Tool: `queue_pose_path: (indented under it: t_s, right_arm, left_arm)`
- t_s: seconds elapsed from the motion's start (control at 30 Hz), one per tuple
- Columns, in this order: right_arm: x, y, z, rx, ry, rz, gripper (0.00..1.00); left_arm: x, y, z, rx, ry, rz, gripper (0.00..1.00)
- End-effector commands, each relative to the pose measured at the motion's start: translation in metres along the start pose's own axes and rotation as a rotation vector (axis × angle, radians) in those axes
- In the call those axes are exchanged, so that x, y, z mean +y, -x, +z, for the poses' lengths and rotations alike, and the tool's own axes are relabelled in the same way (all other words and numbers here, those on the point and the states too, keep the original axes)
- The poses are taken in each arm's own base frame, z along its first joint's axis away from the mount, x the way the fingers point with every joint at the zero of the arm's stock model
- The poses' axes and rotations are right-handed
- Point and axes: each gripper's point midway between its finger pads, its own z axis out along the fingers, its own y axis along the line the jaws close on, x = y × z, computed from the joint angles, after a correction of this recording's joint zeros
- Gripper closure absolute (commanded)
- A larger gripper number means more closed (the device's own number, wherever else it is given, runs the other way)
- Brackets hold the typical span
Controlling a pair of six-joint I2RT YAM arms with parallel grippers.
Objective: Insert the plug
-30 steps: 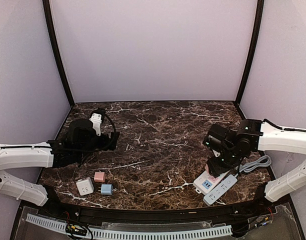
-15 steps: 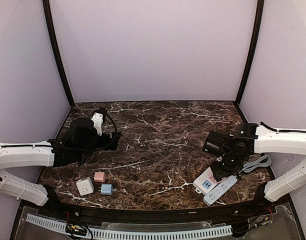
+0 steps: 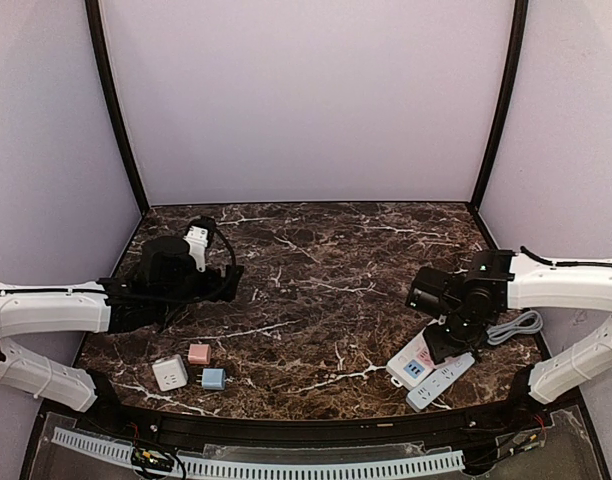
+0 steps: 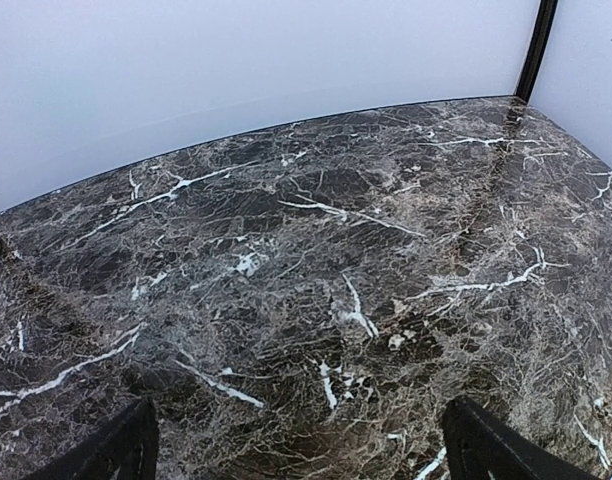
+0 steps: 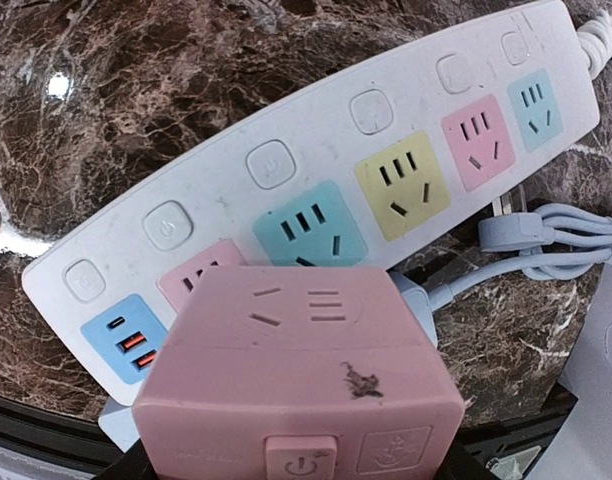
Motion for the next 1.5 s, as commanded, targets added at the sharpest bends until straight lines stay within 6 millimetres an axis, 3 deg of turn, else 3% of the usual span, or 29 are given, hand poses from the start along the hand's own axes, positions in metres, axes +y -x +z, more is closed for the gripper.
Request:
queue_pose_path:
  t_s: [0.0,0.13,0.27,0.43,0.77,1.03,1.2,1.33,1.47]
  right_arm:
    - [-0.02,-0.018,-0.002,0.049,-0.062,0.036,1.0]
    - [-0.022,-0.019,-0.012,0.029,-0.036,0.065,1.0]
    - [-0.023,-0.024,-0.008,0.028,-0.026,0.065,1.0]
    - [-0.003,-0.018,0.004,0.022,0.045,0.037,1.0]
    - [0.048,0.012,-0.006,-0.047,0.242,-0.044,1.0]
    - [0.07,0.043,-0.004,-0.099,0.231,-0.106,1.0]
    - [0.073,0.068,-0.01,-0.162,0.201,-0.115,1.0]
    - [0.085,0.059,-0.018,-0.113,0.285,-0.174,1.0]
    - [0.077,0.056,-0.035,-0.11,0.291,-0.168,1.0]
  left_arm:
    - [0.0,0.007,0.0,-0.004,-0.006,-0.017,0.01]
    - [-0.001,0.006,0.002,-0.002,-0.005,-0.014,0.01]
    - [-0.001,0.006,0.004,0.004,-0.003,-0.011,0.01]
    - [-0.002,0.005,0.004,0.006,-0.006,-0.014,0.01]
    - [0.001,0.004,0.006,0.011,0.004,-0.012,0.01]
    - [0.004,0.003,0.006,0.012,0.01,-0.015,0.01]
    - [0.006,0.003,0.006,0.011,0.017,-0.015,0.01]
    - [0.009,0.003,0.005,0.01,0.024,-0.013,0.01]
    - [0.011,0.006,0.002,0.0,0.026,-0.02,0.01]
